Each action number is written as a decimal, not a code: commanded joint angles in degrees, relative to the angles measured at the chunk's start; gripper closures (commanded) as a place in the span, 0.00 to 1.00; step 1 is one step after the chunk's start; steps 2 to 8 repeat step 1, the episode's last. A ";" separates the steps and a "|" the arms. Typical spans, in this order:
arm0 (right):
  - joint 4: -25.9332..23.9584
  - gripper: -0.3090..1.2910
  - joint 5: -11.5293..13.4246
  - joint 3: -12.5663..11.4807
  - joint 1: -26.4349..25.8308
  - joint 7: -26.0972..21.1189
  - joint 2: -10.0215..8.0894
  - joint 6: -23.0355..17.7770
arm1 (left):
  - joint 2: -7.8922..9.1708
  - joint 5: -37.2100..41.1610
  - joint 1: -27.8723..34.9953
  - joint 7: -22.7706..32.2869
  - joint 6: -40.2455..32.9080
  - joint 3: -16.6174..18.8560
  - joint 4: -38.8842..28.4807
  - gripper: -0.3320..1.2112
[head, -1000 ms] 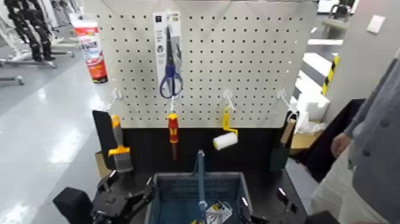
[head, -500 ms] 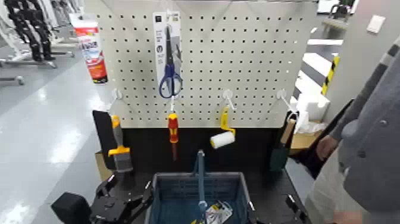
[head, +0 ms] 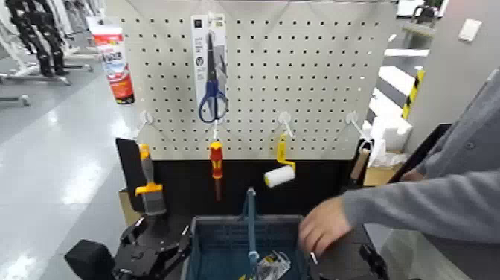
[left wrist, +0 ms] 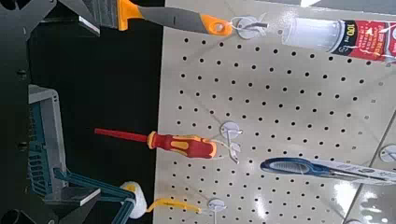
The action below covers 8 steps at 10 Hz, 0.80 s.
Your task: Put the black wrench into the crate.
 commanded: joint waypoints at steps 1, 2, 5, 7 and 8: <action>-0.60 0.24 0.10 0.01 0.03 0.19 -0.09 1.70 | 0.00 0.00 0.06 0.00 0.00 0.01 -0.02 0.29; -0.60 0.24 0.10 0.01 0.03 0.19 -0.09 1.70 | 0.00 0.00 0.06 0.00 0.00 0.01 -0.02 0.29; -0.60 0.24 0.10 0.01 0.03 0.19 -0.09 1.70 | 0.00 0.00 0.06 0.00 0.00 0.01 -0.02 0.29; -0.60 0.24 0.10 0.01 0.03 0.19 -0.09 1.70 | 0.00 0.00 0.06 0.00 0.00 0.01 -0.02 0.29; -0.60 0.24 0.10 0.01 0.03 0.19 -0.09 1.70 | 0.00 0.00 0.06 0.00 0.00 0.01 -0.02 0.29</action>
